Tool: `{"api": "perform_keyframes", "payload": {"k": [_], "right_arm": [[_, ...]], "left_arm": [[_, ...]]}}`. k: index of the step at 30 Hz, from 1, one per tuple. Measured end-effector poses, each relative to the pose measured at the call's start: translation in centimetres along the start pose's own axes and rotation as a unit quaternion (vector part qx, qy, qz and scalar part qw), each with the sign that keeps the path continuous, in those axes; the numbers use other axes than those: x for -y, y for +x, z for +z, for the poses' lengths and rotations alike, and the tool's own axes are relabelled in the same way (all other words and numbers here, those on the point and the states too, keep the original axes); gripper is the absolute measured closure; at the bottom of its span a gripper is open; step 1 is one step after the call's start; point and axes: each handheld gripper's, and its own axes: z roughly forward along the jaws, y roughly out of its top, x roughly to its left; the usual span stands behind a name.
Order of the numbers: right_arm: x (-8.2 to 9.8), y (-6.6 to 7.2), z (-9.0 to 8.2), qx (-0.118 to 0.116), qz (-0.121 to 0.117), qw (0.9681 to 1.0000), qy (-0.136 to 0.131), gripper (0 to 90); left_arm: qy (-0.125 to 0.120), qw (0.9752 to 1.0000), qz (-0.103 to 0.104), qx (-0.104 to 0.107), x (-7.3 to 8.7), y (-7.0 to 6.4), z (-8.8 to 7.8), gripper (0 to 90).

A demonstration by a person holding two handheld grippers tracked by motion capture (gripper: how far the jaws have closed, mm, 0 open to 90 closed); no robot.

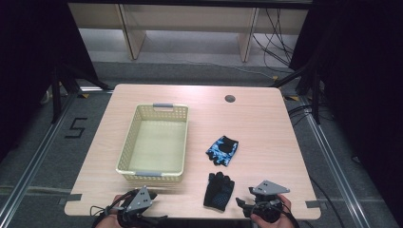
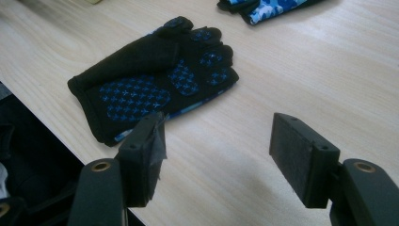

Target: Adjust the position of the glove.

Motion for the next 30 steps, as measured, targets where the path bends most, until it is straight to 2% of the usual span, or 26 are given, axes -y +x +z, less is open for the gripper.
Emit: {"api": "perform_keyframes", "payload": {"k": [2,4,8,9,12,13,15,16,17,18,19,20,21,22,23,25,26,27,28,29,30], "right_arm": [[0.0,0.1,-0.1,0.005,0.000,1.0000,0.002,39.2],[0.0,0.0,-0.1,0.004,-0.004,1.0000,0.000,39.6],[0.0,0.0,-0.2,0.006,-0.007,1.0000,-0.002,40.2],[-0.1,0.0,-0.2,-0.001,-0.006,1.0000,0.001,42.5],[-0.1,-0.1,-0.1,-0.002,-0.019,0.9998,-0.006,43.7],[-0.1,0.0,-0.1,0.000,-0.027,0.9996,-0.011,48.0],[-0.1,0.0,-0.2,0.000,-0.024,0.9997,-0.007,48.8],[-0.3,-0.1,-0.2,-0.009,-0.033,0.9994,-0.005,52.4],[-0.4,0.1,-0.4,-0.002,-0.024,0.9997,-0.006,58.2],[-0.4,0.1,-0.4,-0.002,-0.024,0.9997,-0.006,58.2],[-0.7,-0.1,-0.4,-0.005,-0.040,0.9991,-0.013,65.4],[-0.8,0.0,-0.5,-0.001,-0.038,0.9992,-0.012,67.5],[-0.9,0.1,-0.5,-0.002,-0.038,0.9992,-0.011,71.2],[-1.2,-0.1,-0.5,0.000,-0.052,0.9985,-0.016,73.7],[-1.4,0.0,-0.5,-0.001,-0.049,0.9987,-0.018,77.1],[-1.6,-0.1,-0.5,-0.005,-0.057,0.9982,-0.019,80.7],[-1.8,-0.1,-0.4,-0.010,-0.058,0.9981,-0.021,82.8],[-2.1,-0.3,0.1,-0.015,-0.074,0.9968,-0.024,86.2],[-2.3,-0.4,0.2,-0.013,-0.074,0.9968,-0.025,86.8],[-2.4,-0.4,0.5,-0.017,-0.073,0.9970,-0.021,87.3],[-2.6,-0.5,0.7,-0.018,-0.076,0.9968,-0.018,87.8]], "left_arm": [[-0.001,1.0000,-0.002,0.001,0.0,0.0,0.0,20.5],[-0.006,0.9997,-0.021,0.006,0.1,-0.2,0.1,20.4],[-0.008,0.9997,-0.024,0.007,0.0,-0.3,0.1,20.3],[-0.002,0.9997,-0.022,0.011,0.0,-0.2,0.1,20.3],[-0.007,0.9994,-0.028,0.016,0.0,-0.3,0.1,20.3],[-0.012,0.9992,-0.033,0.019,-0.1,-0.4,0.3,20.5],[-0.009,0.9994,-0.028,0.020,-0.1,-0.4,0.2,20.7],[-0.014,0.9992,-0.031,0.023,-0.2,-0.5,0.3,21.8],[-0.018,0.9991,-0.026,0.029,-0.3,-0.6,0.3,24.7],[-0.018,0.9991,-0.026,0.029,-0.3,-0.6,0.3,25.8],[-0.028,0.9986,-0.030,0.034,-0.4,-0.8,0.4,30.1],[-0.028,0.9986,-0.030,0.034,-0.4,-0.8,0.4,33.9],[-0.032,0.9987,-0.015,0.037,-0.7,-0.8,0.3,36.7],[-0.041,0.9980,-0.027,0.039,-0.8,-1.0,0.4,39.6],[-0.048,0.9980,-0.015,0.038,-0.9,-1.0,0.4,46.1],[-0.051,0.9977,-0.016,0.041,-1.1,-1.2,0.4,49.0],[-0.052,0.9977,-0.008,0.043,-1.3,-1.3,0.4,54.8],[-0.049,0.9974,0.005,0.052,-1.8,-1.5,0.3,63.5],[-0.049,0.9974,0.005,0.052,-1.8,-1.5,0.3,68.2],[-0.059,0.9961,0.005,0.065,-2.3,-2.1,0.7,71.6],[-0.059,0.9961,0.005,0.065,-2.3,-2.1,0.7,74.4]]}}
